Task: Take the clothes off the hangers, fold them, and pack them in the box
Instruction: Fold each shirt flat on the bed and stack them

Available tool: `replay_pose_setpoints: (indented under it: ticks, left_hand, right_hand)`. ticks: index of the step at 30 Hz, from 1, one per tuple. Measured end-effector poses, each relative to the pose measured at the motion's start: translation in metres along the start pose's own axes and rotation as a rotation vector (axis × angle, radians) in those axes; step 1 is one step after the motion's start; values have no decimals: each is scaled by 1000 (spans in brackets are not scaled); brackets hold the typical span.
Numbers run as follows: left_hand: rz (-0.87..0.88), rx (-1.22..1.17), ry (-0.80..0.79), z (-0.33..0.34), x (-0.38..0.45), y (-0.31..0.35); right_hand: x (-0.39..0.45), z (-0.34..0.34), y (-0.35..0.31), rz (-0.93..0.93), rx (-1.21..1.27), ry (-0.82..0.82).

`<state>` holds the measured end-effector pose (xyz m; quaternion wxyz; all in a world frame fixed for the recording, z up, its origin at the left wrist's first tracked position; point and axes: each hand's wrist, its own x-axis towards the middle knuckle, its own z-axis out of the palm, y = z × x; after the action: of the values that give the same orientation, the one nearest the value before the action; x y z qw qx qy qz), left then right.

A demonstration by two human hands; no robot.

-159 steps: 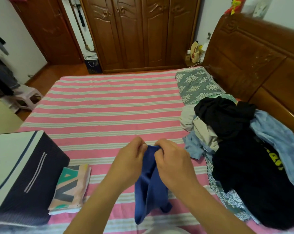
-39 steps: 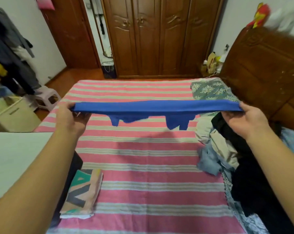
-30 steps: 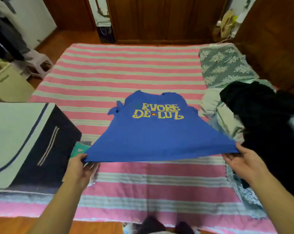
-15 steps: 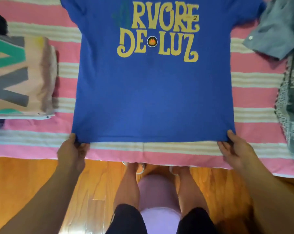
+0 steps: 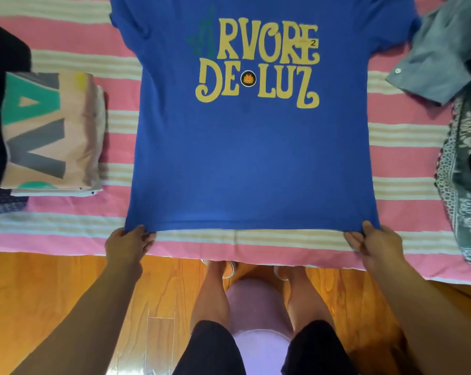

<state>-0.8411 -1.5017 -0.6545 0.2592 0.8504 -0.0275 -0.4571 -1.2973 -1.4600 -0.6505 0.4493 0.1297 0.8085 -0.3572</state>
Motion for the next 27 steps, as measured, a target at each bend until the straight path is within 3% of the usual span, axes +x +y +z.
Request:
replay_pose_setpoints:
  ticks: [3,8,13,23,27]
  left_hand:
    - [8,34,-61,2,13,2]
    - [-18,-155,-112,-7,13,-8]
    - [25,-150,40,-15,9,-11]
    - [-13,245,168,-59,-4,-58]
    - [61,698,184,-50,-1,-49]
  right_hand:
    - [9,6,1,69,44,-24]
    - [1,8,11,158,192,-89]
    - [-3,-5,15,119,130,-33]
    - [6,-72,80,247,-66,83]
    - [10,-60,69,296,-288,61]
